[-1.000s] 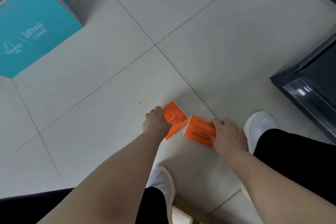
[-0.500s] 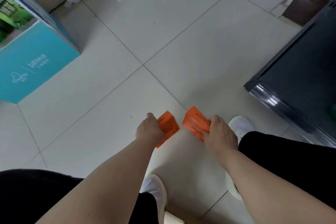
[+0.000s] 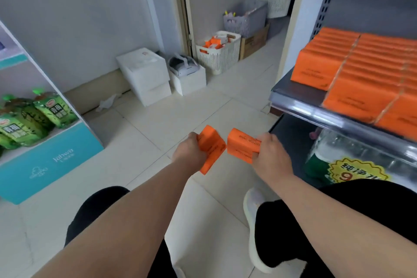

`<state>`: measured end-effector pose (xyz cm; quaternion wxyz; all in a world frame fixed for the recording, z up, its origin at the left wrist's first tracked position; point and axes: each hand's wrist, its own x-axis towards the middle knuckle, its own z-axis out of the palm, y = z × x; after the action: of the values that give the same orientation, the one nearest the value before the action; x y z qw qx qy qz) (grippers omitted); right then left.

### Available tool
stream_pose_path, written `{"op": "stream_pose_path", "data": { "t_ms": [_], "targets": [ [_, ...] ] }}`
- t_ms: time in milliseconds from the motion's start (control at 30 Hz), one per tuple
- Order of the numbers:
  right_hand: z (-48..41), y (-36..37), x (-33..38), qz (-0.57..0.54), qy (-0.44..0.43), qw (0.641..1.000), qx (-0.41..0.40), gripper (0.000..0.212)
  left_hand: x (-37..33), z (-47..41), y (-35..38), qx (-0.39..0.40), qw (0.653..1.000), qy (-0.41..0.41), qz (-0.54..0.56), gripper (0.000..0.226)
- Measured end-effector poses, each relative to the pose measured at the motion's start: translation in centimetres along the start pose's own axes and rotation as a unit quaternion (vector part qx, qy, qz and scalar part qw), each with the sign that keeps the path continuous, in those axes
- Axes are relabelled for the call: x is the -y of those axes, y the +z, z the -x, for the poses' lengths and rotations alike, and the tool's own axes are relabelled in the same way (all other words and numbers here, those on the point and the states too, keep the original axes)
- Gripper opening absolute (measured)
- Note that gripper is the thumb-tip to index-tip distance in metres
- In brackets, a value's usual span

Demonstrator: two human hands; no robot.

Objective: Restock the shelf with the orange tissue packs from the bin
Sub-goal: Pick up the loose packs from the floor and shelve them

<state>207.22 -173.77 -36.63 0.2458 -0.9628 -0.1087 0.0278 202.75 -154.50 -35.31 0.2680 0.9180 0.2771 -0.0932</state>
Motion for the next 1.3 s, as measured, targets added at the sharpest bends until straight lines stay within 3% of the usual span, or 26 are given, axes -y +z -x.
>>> {"op": "stream_pose_path", "data": {
  "t_ms": [200,433,833,1033,1167,1300],
  "targets": [
    [-1.0,-12.0,1.0,0.027,-0.053,0.984,-0.168,0.029,-8.4,3.9,-7.0,-0.104,0.986,0.119,0.045,0.036],
    [-4.7,-21.3,-2.0,0.184,-0.018,0.944,-0.275,0.035,-17.5,5.0,-9.1,-0.128,0.967,0.211,0.065,0.039],
    [-13.5,-24.3,-4.8,0.271,0.122,0.939,-0.175,0.043,-26.3,-1.5,-11.0,-0.065,0.95,0.304,0.034,0.043],
    [-13.9,-25.9,-4.8,0.195,0.091,0.966,-0.141,0.057,-29.3,-3.7,-10.0,-0.022,0.933,0.359,0.014,0.048],
    [-12.2,-27.9,-6.0,0.182,0.07,0.968,-0.157,0.042,-31.5,-4.1,-8.6,-0.022,0.927,0.374,-0.013,0.052],
    [-10.4,-28.2,-7.6,0.206,0.079,0.969,-0.11,0.041,-32.8,-3.9,-6.6,-0.019,0.935,0.352,-0.035,0.058]
  ]
}}
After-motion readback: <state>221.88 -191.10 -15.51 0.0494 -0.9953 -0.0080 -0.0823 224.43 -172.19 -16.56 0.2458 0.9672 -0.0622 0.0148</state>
